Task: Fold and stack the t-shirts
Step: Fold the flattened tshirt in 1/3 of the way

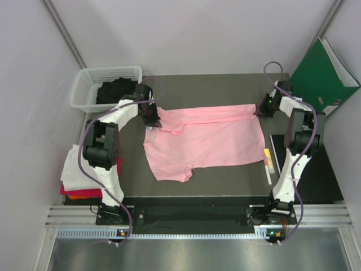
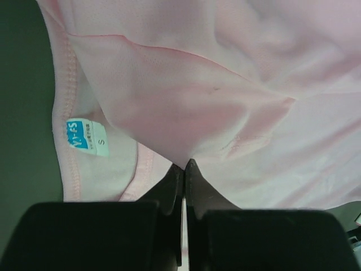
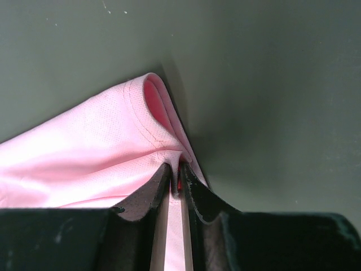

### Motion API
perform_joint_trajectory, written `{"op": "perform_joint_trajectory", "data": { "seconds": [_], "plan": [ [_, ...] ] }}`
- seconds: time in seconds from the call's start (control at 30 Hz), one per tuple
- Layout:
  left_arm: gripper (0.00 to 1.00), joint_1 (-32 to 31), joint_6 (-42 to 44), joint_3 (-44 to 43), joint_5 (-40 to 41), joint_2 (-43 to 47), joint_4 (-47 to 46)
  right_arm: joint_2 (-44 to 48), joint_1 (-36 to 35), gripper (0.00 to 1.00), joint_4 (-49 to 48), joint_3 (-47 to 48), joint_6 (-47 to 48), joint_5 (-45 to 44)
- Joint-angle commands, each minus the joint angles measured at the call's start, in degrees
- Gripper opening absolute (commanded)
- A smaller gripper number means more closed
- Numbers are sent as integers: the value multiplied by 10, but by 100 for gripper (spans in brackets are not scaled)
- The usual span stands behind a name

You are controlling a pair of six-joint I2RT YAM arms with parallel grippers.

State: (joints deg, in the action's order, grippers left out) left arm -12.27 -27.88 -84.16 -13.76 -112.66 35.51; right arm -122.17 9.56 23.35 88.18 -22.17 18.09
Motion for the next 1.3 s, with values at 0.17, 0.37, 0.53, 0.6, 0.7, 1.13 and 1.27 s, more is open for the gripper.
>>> {"op": "perform_joint_trajectory", "data": {
  "seconds": [0.17,0.37,0.53,0.6,0.7,1.13,1.27],
  "plan": [
    [0,-2,27,-31,37,98,122,-22,8,15,-15,7,4,-20],
    [0,-5,28,50,22,119,123,-22,8,17,-9,6,5,-23],
    [0,-22,23,90,22,133,125,-20,8,29,-1,5,4,-28],
    [0,-32,24,96,26,135,128,-17,8,51,7,3,5,-31],
    [19,-39,26,96,39,136,143,3,8,74,14,0,10,-37],
    [98,-89,4,103,65,209,171,278,8,100,76,-183,27,-56],
    [99,-117,-9,145,53,231,163,323,8,99,128,-232,41,-53]
  ]
}}
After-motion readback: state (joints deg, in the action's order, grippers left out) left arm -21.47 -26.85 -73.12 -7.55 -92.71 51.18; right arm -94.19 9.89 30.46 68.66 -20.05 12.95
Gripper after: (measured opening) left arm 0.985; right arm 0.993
